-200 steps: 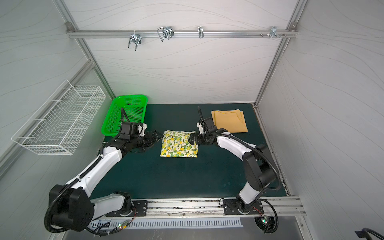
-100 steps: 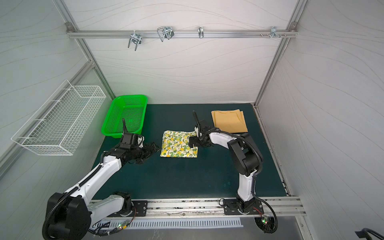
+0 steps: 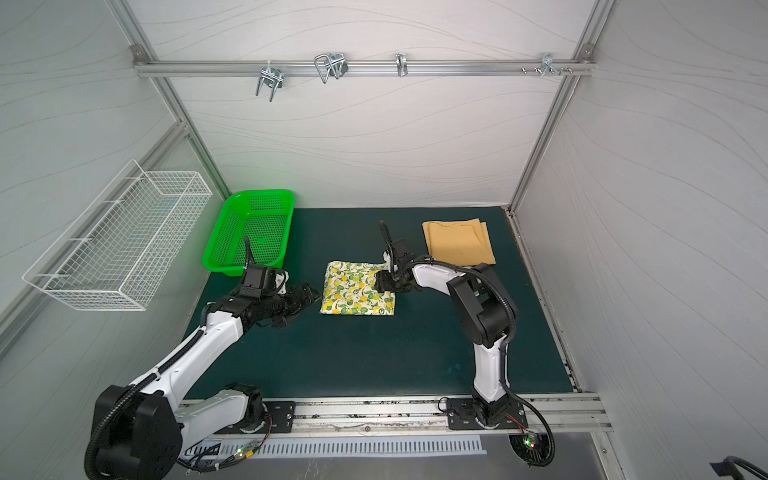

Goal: Fold and stack the skirts
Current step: 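Grip the lemon-print skirt's edge with the right gripper and drag it toward the tan skirt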

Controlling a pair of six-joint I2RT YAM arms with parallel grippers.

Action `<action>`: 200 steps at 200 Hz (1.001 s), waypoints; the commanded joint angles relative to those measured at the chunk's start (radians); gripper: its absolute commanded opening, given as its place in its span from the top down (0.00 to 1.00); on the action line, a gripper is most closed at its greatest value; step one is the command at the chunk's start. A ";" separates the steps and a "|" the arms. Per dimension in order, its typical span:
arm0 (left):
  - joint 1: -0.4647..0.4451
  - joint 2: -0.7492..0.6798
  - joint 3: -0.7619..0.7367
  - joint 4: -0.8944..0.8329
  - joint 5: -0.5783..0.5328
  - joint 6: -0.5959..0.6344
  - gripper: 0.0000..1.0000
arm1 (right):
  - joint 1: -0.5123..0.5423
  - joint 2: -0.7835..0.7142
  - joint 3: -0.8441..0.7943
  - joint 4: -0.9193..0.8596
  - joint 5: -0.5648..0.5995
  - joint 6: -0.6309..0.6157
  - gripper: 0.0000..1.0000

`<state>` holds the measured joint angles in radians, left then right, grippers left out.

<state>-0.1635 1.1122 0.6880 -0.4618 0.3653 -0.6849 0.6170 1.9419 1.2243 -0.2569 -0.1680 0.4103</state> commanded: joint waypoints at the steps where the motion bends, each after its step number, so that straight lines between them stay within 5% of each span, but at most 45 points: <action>1: 0.004 0.001 -0.009 0.044 0.021 -0.008 0.01 | 0.020 0.048 -0.020 -0.022 -0.018 0.032 0.51; 14: 0.004 0.005 -0.016 0.052 0.029 -0.010 0.01 | 0.018 0.060 -0.019 -0.020 -0.034 0.043 0.75; 67: 0.006 -0.010 -0.015 0.048 0.034 0.001 0.01 | 0.013 0.066 0.042 -0.074 -0.011 0.001 0.96; 137: 0.006 -0.037 -0.018 0.106 0.093 -0.022 0.01 | 0.001 0.083 0.320 -0.384 0.306 -0.222 1.00; 200: 0.006 0.001 -0.020 0.181 0.149 -0.034 0.01 | -0.126 0.124 0.575 -0.587 0.409 -0.331 1.00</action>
<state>-0.1616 1.0992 0.6693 -0.3527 0.4763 -0.7055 0.5430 2.0396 1.7054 -0.7040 0.1535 0.1585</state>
